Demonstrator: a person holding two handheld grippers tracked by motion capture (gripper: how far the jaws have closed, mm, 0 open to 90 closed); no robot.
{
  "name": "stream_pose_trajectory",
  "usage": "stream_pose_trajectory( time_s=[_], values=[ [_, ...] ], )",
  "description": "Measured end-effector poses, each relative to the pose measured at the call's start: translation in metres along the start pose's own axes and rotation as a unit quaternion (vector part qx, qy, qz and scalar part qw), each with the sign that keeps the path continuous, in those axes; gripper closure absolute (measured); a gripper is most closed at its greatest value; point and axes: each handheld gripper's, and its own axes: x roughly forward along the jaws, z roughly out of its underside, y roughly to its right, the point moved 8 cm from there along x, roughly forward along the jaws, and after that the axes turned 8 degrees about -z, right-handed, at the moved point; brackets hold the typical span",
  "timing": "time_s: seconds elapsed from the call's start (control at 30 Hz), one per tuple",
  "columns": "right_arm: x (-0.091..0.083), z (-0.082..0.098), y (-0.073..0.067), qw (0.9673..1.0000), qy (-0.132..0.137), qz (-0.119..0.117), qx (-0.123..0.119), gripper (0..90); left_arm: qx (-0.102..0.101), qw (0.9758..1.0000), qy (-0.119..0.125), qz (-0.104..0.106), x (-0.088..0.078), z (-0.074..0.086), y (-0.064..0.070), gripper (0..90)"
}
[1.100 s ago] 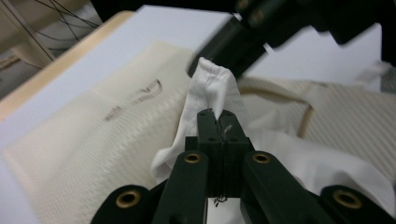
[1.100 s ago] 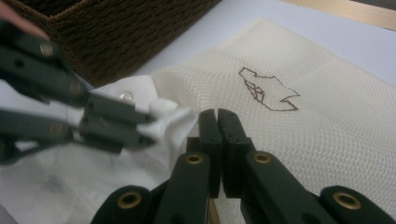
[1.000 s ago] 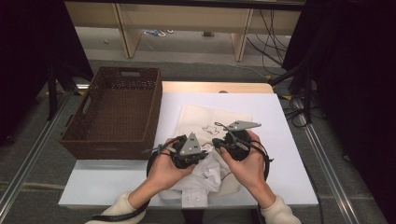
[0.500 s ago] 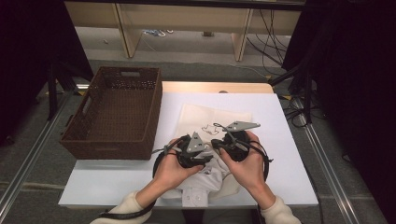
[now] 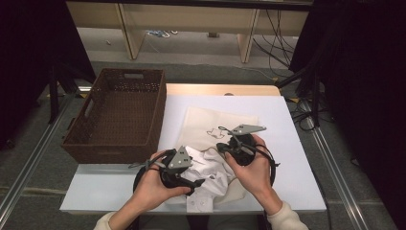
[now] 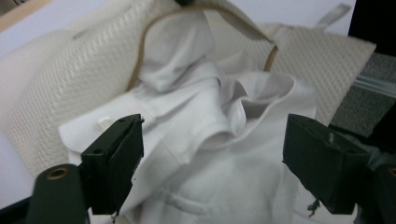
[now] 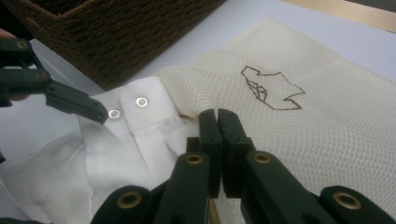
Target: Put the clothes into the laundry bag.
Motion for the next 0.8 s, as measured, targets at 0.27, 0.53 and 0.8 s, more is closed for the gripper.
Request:
stream_pose_trajectory(
  time_s=[0.27, 0.53, 0.8],
  values=[
    [0.000, 0.001, 0.000, 1.0000, -0.005, 0.001, -0.003, 90.0, 0.034, 0.9987, -0.037, 0.001, 0.023, 0.014, 0.011, 15.7],
    [0.002, 0.002, -0.002, 1.0000, -0.007, 0.001, 0.006, 90.0, 0.069, 0.9951, -0.060, -0.037, 0.042, 0.022, 0.012, 31.3],
    [0.003, 0.004, -0.001, 0.9999, -0.014, 0.006, -0.002, 90.0, 0.057, 0.9941, -0.081, -0.043, 0.050, 0.027, 0.009, 56.3]
  ],
)
